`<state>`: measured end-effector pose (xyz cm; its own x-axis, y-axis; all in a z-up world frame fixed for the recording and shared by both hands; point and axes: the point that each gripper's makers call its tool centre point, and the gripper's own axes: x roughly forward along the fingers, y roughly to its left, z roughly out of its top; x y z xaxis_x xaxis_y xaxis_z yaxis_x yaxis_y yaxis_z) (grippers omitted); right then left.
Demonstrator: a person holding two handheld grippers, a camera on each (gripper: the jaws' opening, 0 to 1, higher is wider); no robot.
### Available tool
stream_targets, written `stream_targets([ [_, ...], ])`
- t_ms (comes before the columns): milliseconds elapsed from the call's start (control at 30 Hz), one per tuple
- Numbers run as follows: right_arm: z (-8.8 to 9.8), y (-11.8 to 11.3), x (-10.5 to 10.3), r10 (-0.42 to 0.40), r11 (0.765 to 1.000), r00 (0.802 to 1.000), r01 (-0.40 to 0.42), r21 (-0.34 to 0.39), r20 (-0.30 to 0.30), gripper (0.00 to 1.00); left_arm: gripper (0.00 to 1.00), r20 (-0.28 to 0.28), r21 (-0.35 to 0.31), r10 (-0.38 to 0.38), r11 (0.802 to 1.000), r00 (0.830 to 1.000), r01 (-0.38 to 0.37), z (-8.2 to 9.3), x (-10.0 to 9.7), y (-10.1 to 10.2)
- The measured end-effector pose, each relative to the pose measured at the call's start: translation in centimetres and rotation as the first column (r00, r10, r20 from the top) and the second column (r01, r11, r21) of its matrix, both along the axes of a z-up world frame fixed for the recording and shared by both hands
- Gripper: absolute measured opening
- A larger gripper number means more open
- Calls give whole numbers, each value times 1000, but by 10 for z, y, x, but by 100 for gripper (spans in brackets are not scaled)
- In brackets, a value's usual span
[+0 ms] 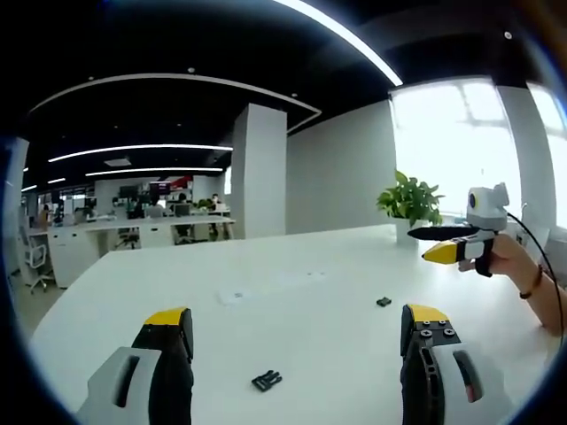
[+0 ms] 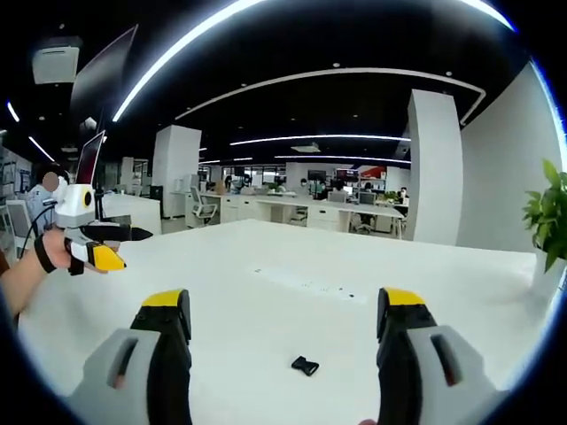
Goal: Snap the two parts of the plastic buckle together until the buckle closes and remains connected.
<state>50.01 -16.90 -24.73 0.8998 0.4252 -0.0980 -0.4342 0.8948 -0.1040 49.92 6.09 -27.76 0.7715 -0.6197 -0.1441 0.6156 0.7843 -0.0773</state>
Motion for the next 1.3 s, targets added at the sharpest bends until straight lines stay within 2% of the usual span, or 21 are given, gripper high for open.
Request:
stream_targets([
  [300,7,0,3,4,1000,1000,-4,8,18,88,99,-6,-9,-15,1000,1000,15,0,2,-5],
  [433,2,-1,4,0,1000,1000,0,7,4,88,99,1,-19,-18,1000,1000,18,3,2,-8],
  [833,-5,-5,5,-9,1000,1000,9,27,-8,88,98,-11,-5,-26,1000,1000,26,-4,2,-12],
  [1300,-8,-5,6,-5,999,1000,6,34,-16,88,98,-9,0,-17,1000,1000,17,-6,4,-8],
])
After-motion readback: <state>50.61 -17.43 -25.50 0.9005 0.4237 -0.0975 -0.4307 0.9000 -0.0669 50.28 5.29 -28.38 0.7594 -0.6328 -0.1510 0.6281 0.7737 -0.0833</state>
